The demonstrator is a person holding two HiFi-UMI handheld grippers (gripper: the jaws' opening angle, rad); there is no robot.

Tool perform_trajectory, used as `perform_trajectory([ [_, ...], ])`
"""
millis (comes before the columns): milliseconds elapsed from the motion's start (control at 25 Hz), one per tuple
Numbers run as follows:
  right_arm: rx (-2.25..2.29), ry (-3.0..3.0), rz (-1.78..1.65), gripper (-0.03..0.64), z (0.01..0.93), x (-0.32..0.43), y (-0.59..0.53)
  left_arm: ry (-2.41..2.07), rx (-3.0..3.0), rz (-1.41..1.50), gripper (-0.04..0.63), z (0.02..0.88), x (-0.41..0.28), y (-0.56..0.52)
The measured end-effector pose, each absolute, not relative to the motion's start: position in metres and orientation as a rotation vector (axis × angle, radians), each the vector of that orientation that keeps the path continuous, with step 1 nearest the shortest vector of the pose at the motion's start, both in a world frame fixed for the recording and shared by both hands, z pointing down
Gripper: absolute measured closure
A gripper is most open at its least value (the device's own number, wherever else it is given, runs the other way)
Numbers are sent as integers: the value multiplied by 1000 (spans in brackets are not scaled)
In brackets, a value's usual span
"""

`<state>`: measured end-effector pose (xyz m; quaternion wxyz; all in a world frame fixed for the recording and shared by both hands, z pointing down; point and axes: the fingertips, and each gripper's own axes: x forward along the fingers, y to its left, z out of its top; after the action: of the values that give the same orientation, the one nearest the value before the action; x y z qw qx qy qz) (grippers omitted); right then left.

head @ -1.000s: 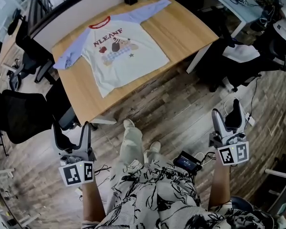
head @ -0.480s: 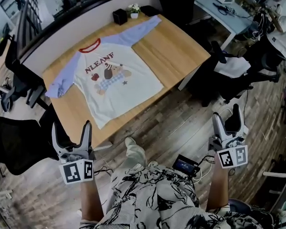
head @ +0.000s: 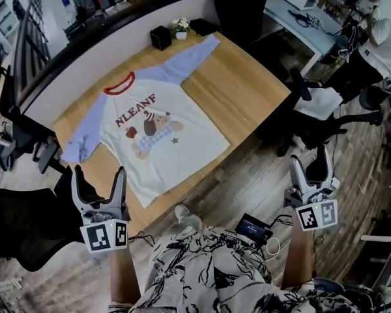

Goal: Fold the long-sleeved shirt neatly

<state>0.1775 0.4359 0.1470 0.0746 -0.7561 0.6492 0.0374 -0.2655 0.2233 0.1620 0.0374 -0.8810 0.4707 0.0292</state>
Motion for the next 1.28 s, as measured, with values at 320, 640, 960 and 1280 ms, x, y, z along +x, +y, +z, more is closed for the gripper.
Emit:
perform_trajectory([
  [320, -2306, 1926, 104, 187, 156, 177, 388, 1390, -2729, 66, 100, 171, -262, 169],
  [640, -2300, 1949, 18, 189, 181, 205, 340, 1406, -2766, -10, 100, 194, -238, 131],
  [960, -2205, 2082, -79, 189, 213, 282, 226, 1428, -2724, -183, 100, 206, -178, 60],
  [1280, -2162, 2230, -103, 189, 242, 381, 105, 1226, -2775, -327, 100, 196, -59, -44],
])
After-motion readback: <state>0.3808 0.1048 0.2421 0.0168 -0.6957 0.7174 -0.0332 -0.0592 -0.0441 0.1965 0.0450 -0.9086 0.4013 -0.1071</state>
